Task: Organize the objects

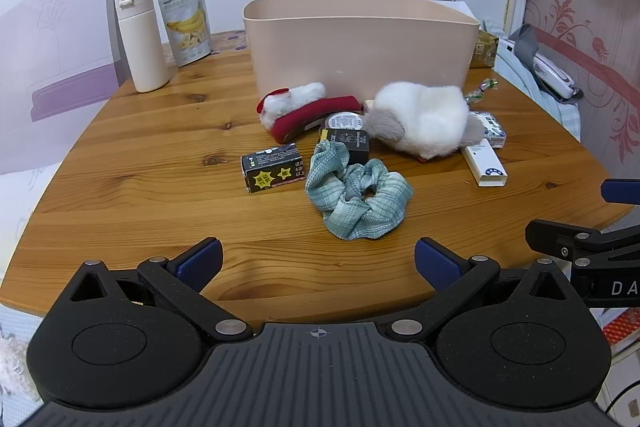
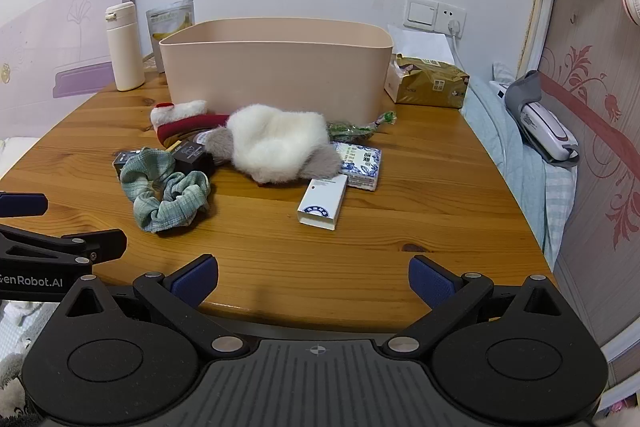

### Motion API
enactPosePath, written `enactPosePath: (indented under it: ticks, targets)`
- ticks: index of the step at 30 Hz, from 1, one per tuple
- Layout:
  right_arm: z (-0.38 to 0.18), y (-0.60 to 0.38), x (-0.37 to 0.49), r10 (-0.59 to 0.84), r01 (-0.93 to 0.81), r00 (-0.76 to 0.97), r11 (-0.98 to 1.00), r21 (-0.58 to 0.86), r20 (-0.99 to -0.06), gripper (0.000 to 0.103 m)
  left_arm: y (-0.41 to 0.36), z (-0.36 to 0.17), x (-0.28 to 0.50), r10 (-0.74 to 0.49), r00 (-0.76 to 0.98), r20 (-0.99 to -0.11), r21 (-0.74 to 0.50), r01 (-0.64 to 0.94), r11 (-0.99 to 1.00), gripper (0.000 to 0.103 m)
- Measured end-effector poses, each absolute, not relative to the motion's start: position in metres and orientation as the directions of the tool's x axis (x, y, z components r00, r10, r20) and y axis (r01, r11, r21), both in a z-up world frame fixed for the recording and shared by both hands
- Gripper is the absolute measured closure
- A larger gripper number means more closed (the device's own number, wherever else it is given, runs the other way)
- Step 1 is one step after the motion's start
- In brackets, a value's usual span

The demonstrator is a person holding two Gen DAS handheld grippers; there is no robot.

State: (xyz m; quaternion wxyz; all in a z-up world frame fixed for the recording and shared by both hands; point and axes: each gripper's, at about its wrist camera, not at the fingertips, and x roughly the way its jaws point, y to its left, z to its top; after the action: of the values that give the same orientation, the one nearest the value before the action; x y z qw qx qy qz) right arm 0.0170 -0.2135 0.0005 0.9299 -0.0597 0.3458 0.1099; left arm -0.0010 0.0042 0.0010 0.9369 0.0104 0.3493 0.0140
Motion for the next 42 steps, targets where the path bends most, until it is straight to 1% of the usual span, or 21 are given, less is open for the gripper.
enactPosePath:
  ticks: [42]
  targets:
    - [0.0011, -0.2081, 0.0172, 0.173, -0.265, 0.733, 0.963, -0.042, -0.658, 0.0, 0.0051, -0.0023, -0.0006, 0.035, 0.752, -0.658, 0.033, -0.018, 0.999, 0.0]
